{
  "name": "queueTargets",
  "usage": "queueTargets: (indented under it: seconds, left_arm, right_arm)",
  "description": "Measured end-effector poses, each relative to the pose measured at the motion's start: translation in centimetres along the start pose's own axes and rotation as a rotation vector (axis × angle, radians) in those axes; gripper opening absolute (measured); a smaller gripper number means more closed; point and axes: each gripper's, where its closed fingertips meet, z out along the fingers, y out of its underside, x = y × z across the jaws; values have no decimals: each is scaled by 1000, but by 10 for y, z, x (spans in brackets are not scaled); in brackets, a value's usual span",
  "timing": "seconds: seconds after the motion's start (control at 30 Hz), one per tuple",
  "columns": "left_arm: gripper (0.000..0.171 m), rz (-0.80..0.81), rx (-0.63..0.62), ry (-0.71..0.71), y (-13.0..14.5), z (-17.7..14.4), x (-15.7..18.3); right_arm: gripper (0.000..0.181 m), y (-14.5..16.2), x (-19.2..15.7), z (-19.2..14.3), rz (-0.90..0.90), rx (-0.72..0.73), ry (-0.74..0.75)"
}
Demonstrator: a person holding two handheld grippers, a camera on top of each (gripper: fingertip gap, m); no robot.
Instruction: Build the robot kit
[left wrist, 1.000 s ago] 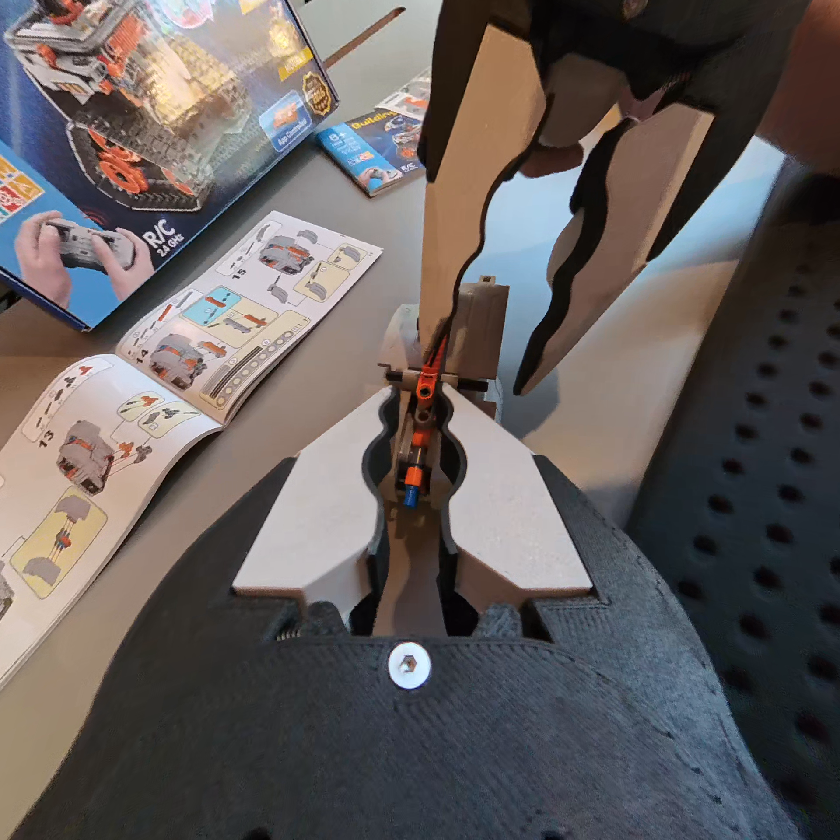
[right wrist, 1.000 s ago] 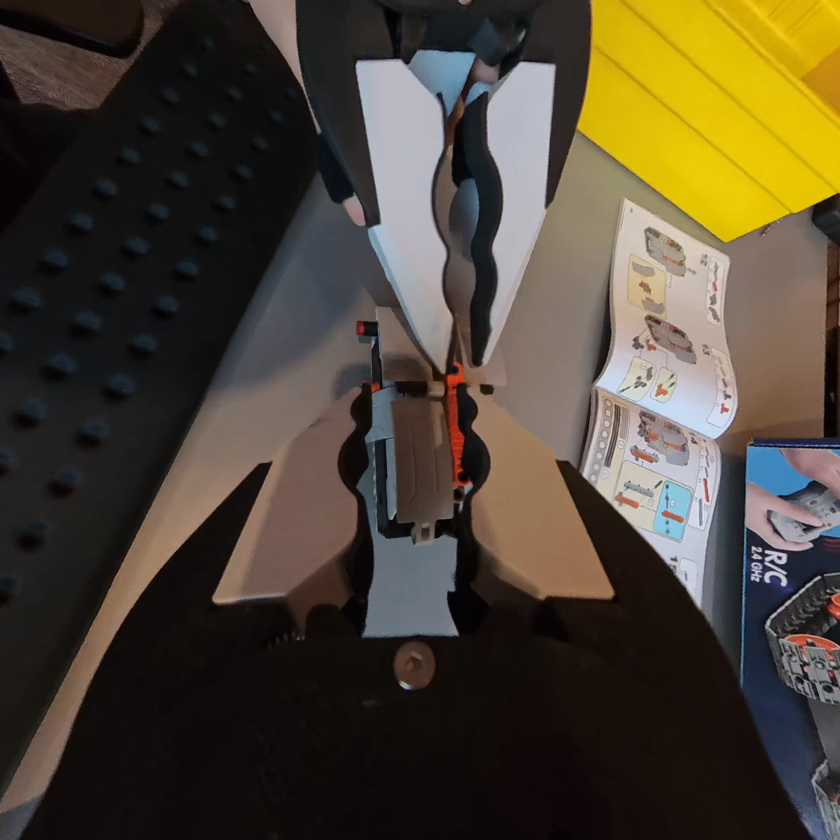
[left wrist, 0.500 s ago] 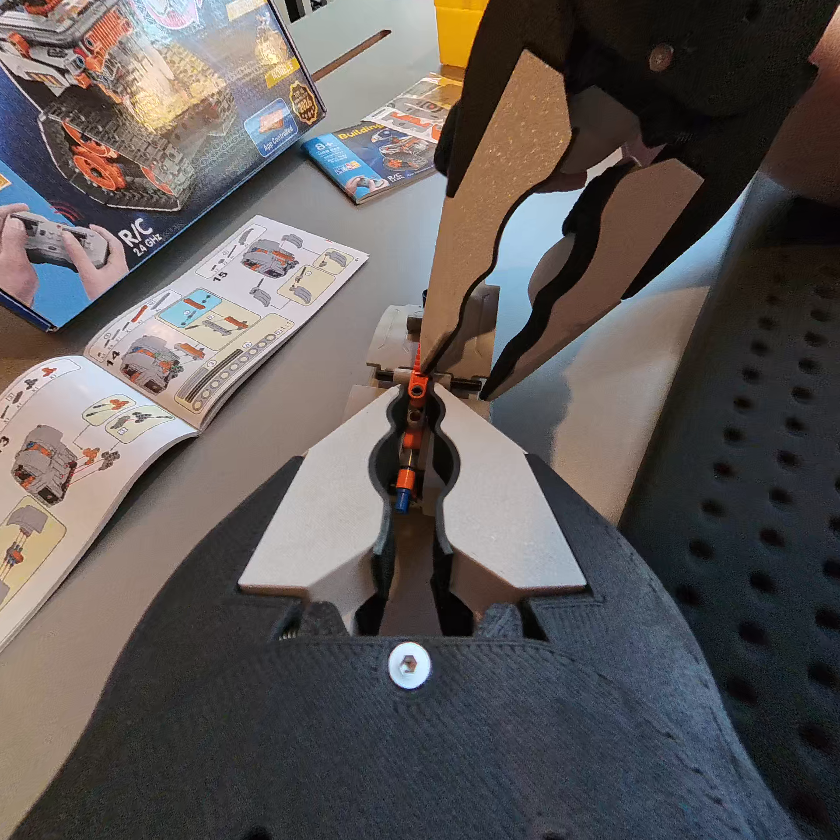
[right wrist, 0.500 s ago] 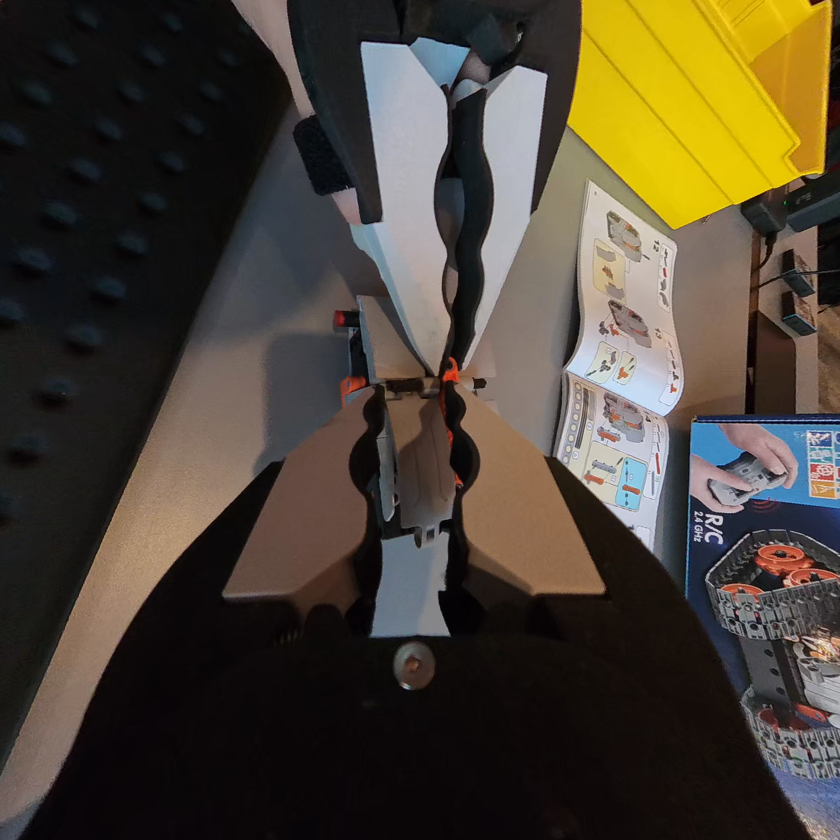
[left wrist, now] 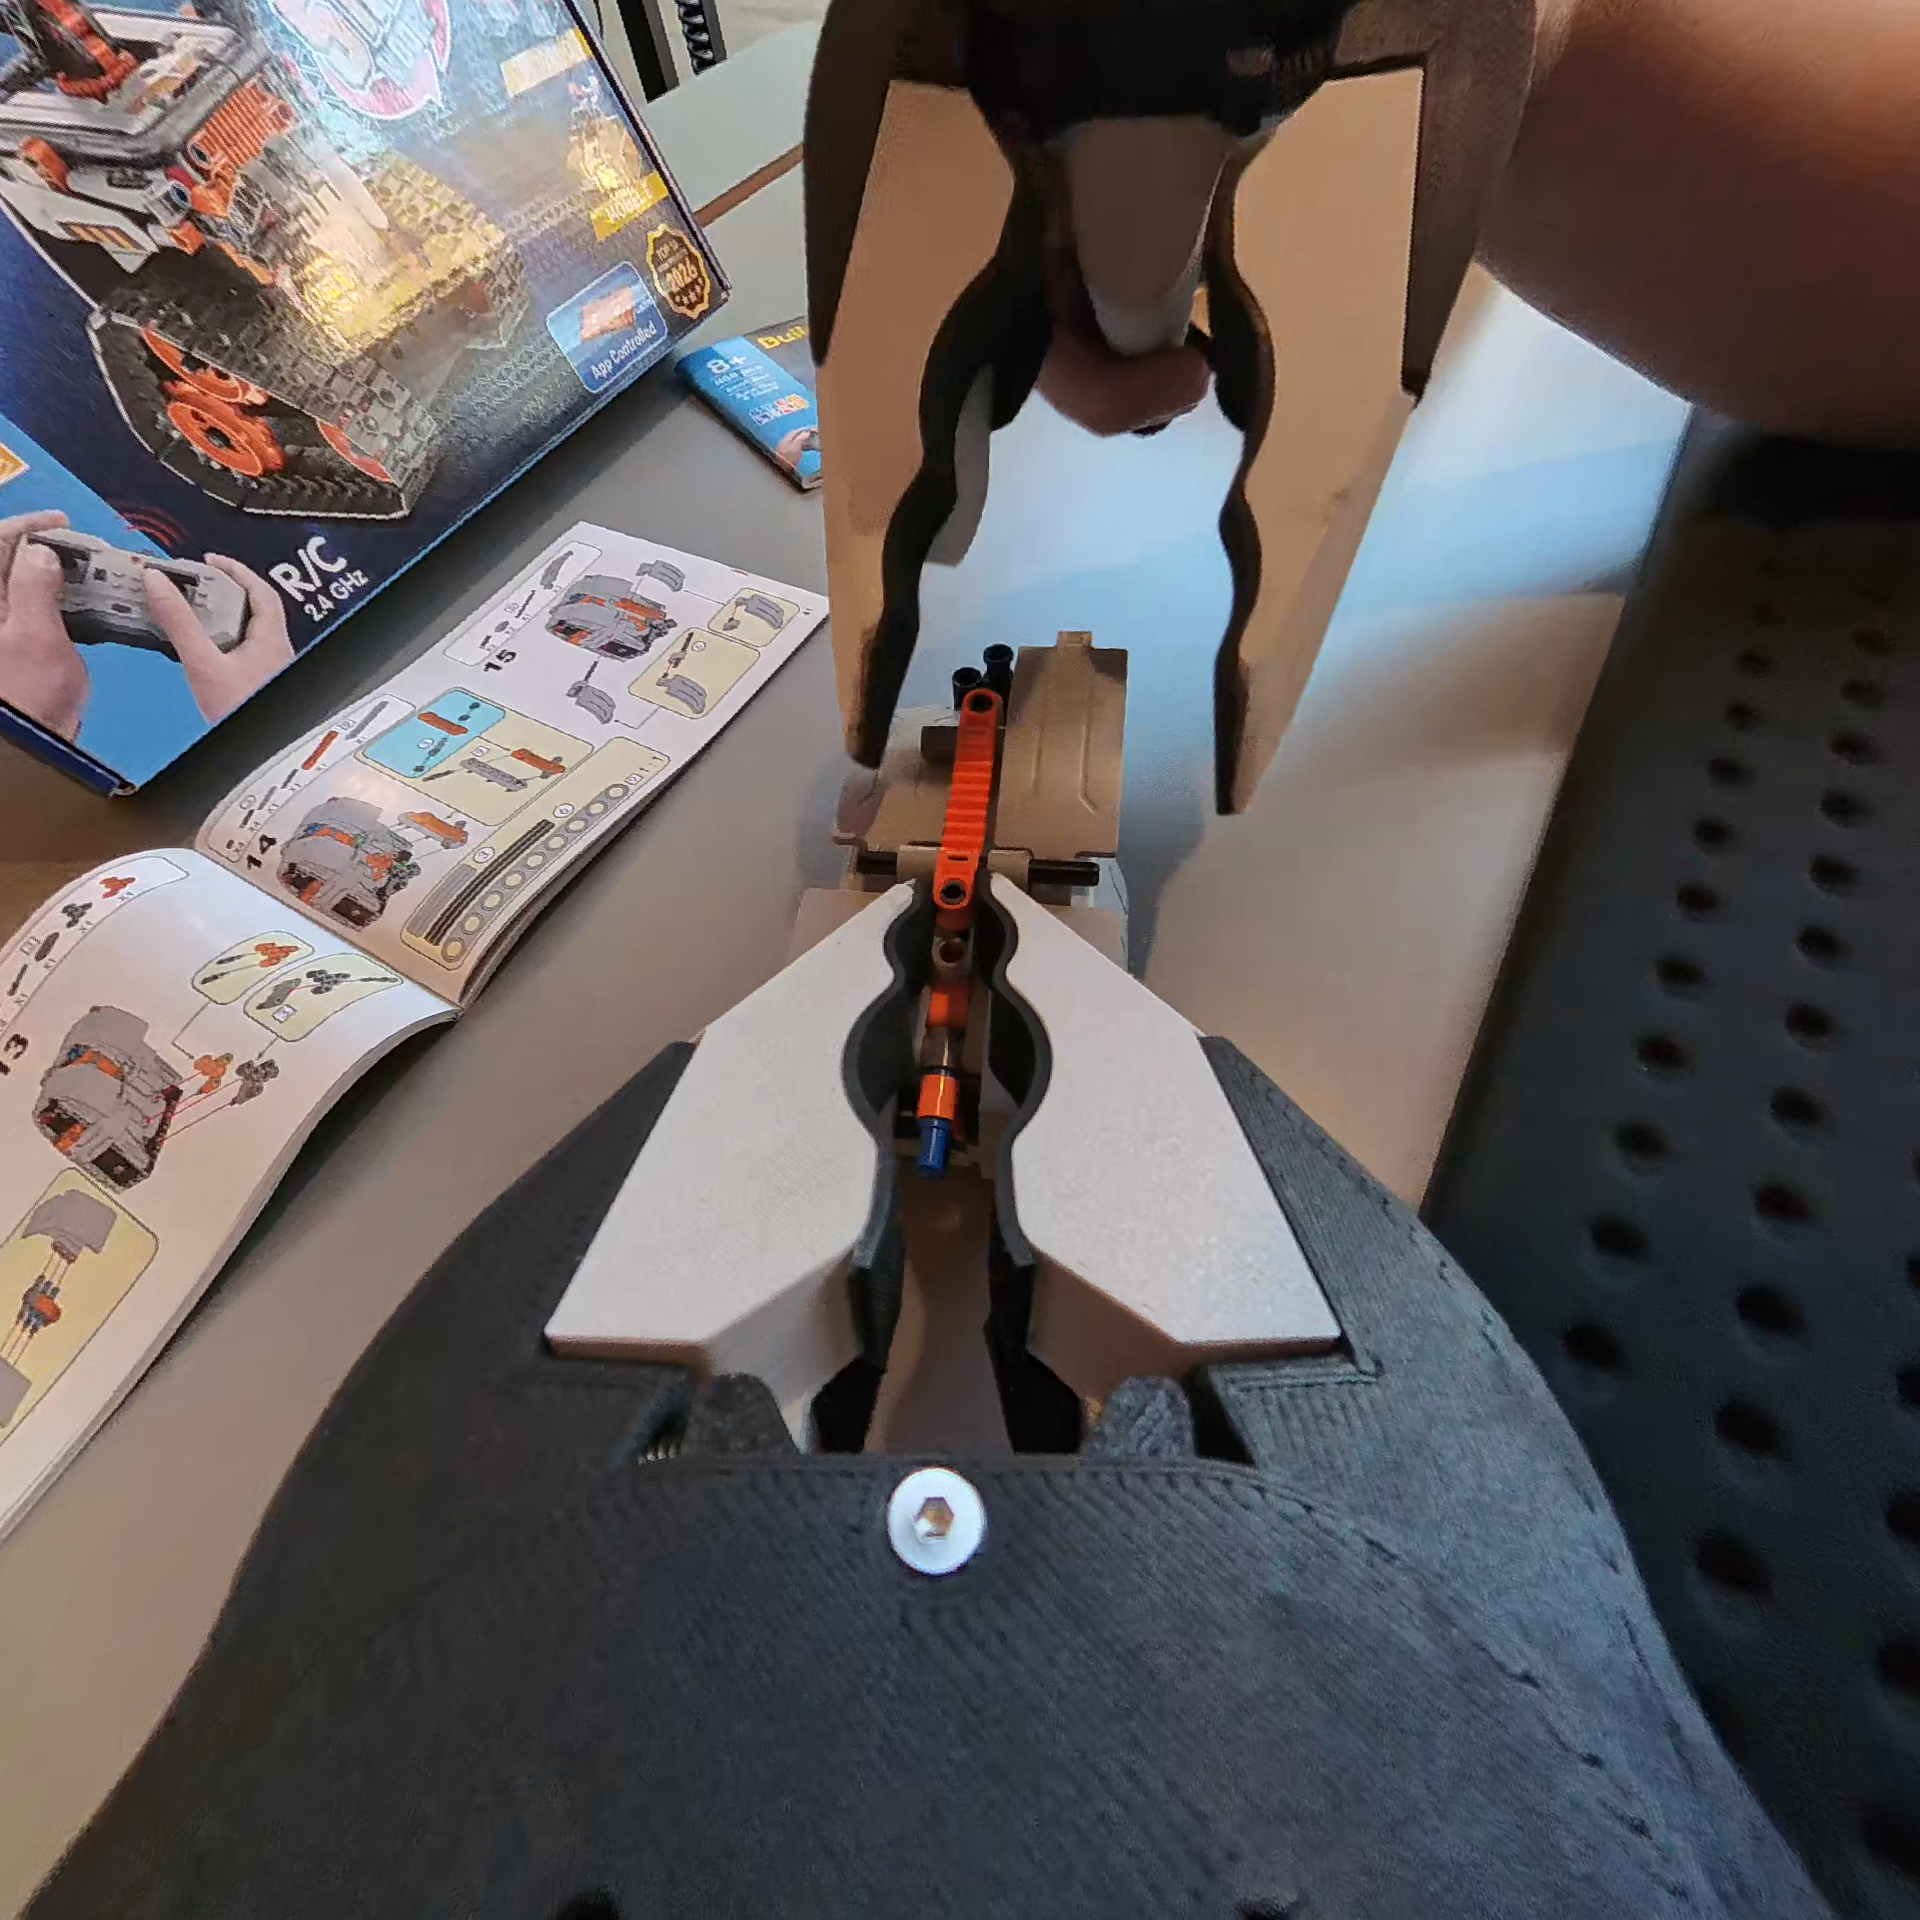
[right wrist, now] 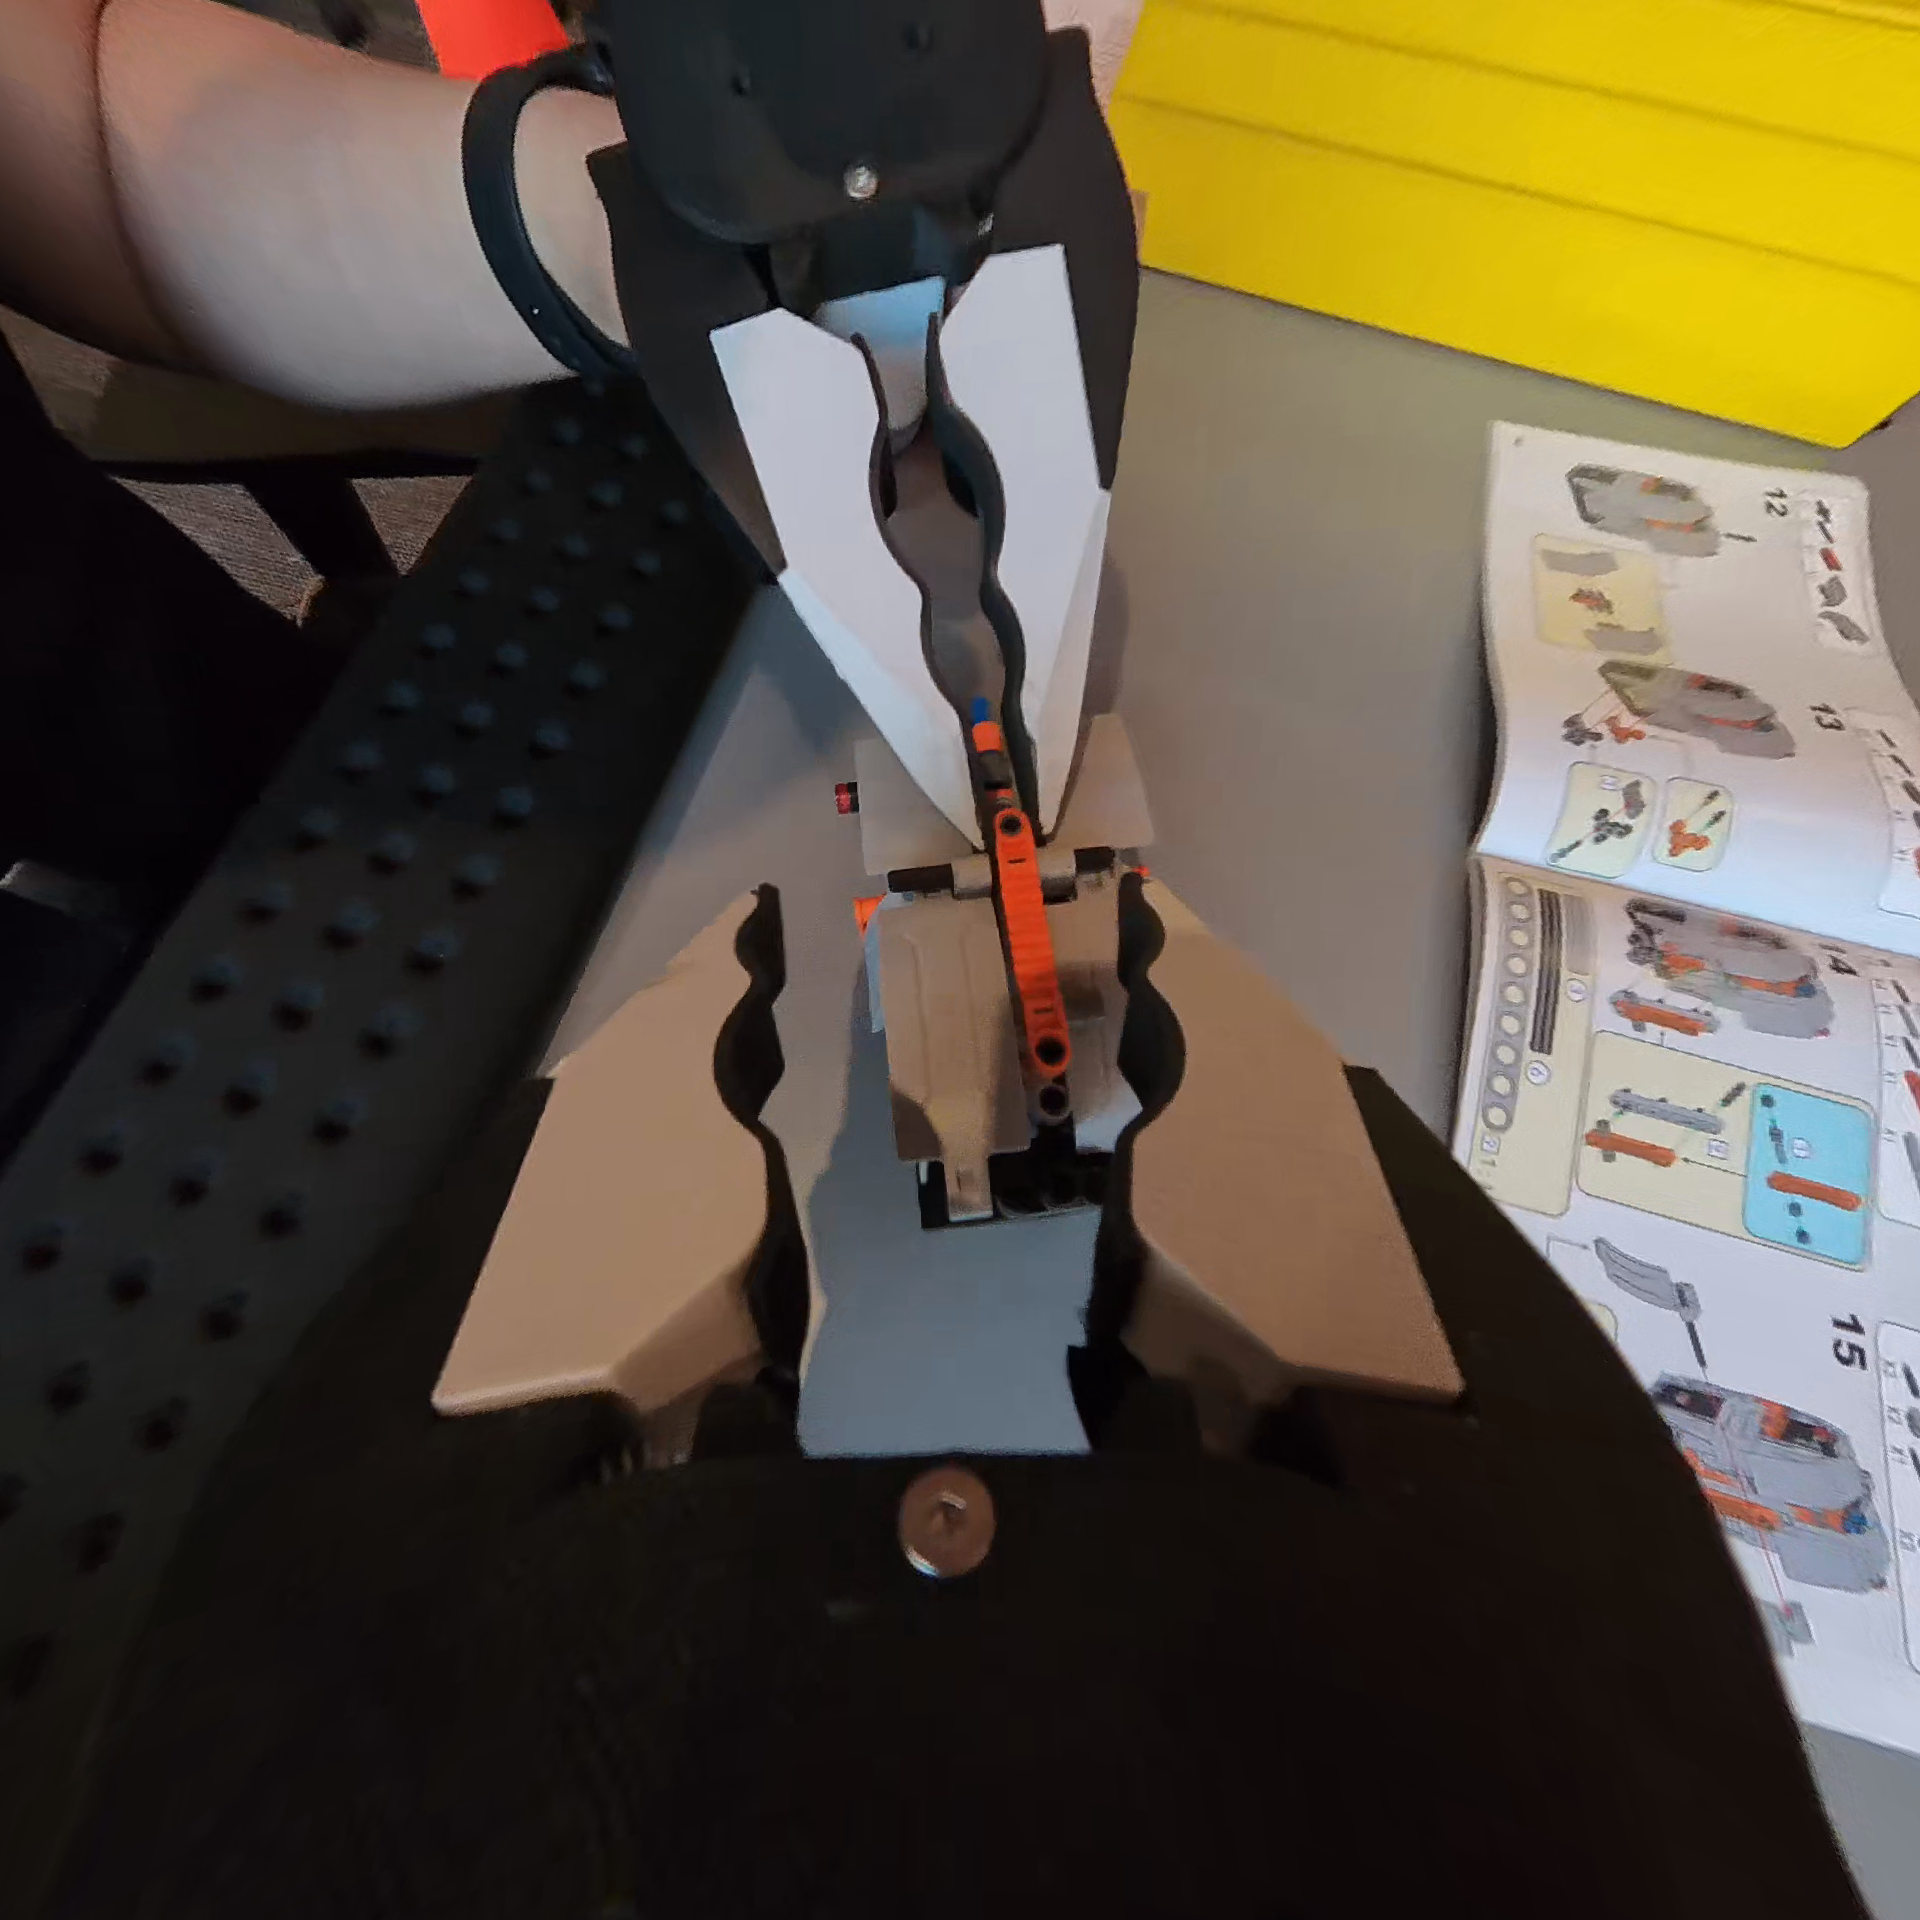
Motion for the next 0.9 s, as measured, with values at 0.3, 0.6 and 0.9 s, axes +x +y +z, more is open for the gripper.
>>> queueTargets:
  seconds: [0.3, 0.6, 0.9]
  left_arm:
    - [6, 57, 12, 33, 0, -1, 1]
    - [5, 51, 45, 75, 0, -1, 6]
    - [5, 73, 75, 33, -1, 1, 8]
  right_arm:
    - [69, 7, -2, 17, -119, -96, -25]
    - [64, 9, -3, 16, -140, -83, -16]
    - [52, 11, 1, 17, -145, -73, 22]
